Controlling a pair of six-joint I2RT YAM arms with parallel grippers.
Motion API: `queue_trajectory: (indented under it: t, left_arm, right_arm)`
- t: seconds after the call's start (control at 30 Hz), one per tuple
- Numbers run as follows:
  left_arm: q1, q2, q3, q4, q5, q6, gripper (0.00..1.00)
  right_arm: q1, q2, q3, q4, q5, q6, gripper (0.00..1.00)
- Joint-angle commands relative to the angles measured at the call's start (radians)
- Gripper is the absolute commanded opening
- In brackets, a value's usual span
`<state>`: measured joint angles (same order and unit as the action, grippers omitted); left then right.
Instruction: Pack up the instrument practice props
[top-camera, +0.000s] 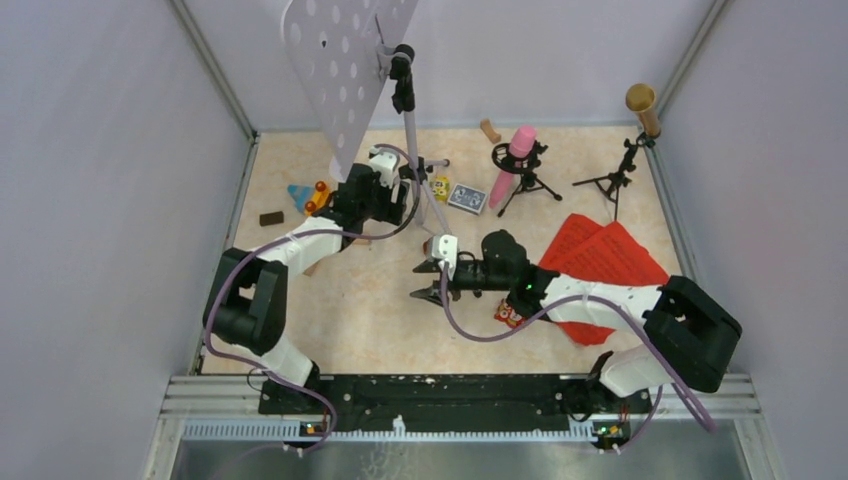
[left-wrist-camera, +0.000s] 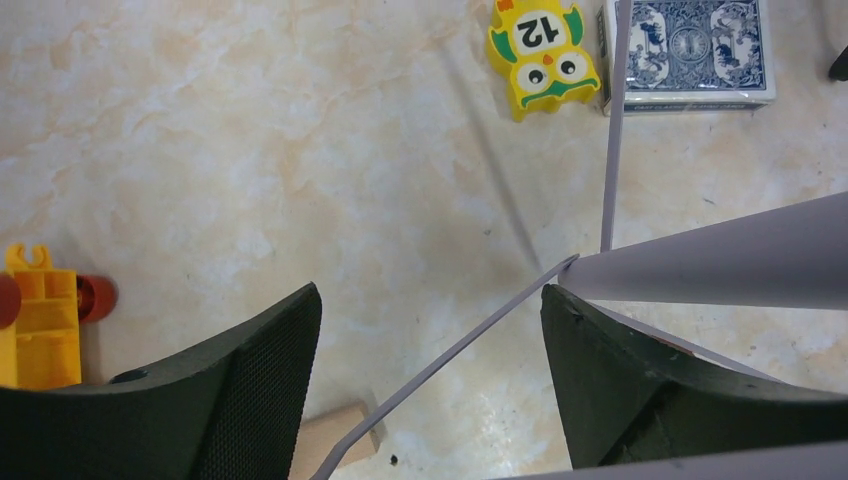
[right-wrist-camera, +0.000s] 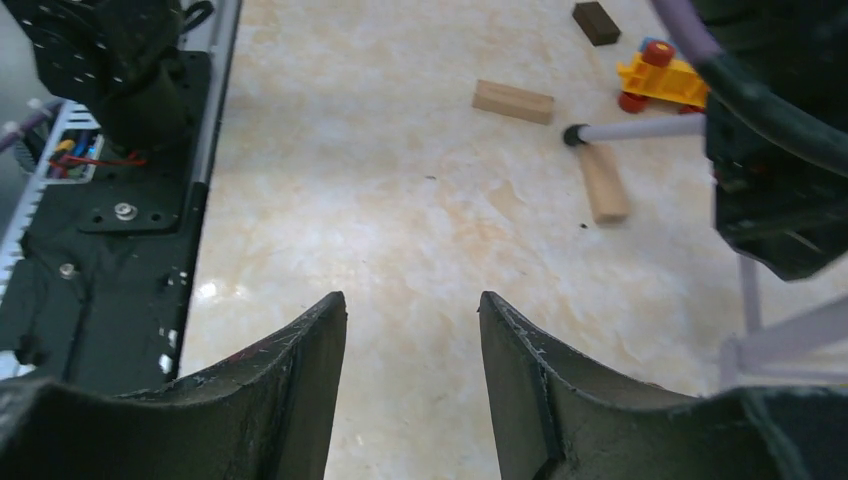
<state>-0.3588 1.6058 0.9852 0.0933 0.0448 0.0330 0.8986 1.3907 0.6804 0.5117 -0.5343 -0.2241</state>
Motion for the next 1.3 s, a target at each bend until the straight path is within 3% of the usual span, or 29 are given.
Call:
queue_trajectory:
  t: [0.0,0.17,0.3,0.57,0.77,0.93,1.07,1.27]
  left_arm:
    - [0.008,0.051,0.077,0.033,0.045,0.034,0.86]
    - [0.01,0.007,0.044,0.026,0.022,0.036,0.9]
    - [0.011,-0.067,-0.006,0.028,0.017,0.018,0.96]
    - [0.01,-0.268,-0.087,-0.005,0.05,-0.028,0.99]
    - [0.009,-0.445,-0.17,-0.082,0.044,-0.097,0.99]
    - [0.009,-0.576,-0.311,-0.049,-0.032,-0.175,0.99]
    - [0.009,-0.552,-0.346,-0.032,-0.119,-0.251,0.99]
    - [0.011,-0.393,-0.289,0.002,-0.168,-0.274,0.95]
  right_arm:
    - [0.092,0.02,0.021,0.103,0.065,0.039,0.51]
    - [0.132,0.023,0.01,0.154,0.122,0.068,0.51]
    - [0.114,-0.052,0.027,0.036,0.147,0.037,0.58]
    - [-0.123,-0.148,0.014,-0.028,0.058,0.113,0.62]
    - [-0.235,-0.066,0.074,-0.047,0.028,0.117,0.63]
    - [-0.263,0.052,0.16,-0.071,0.045,0.096,0.63]
    - [-0.263,0.142,0.207,-0.039,0.023,0.109,0.6]
    - [-0.228,0.21,0.189,0.087,0.13,0.112,0.45]
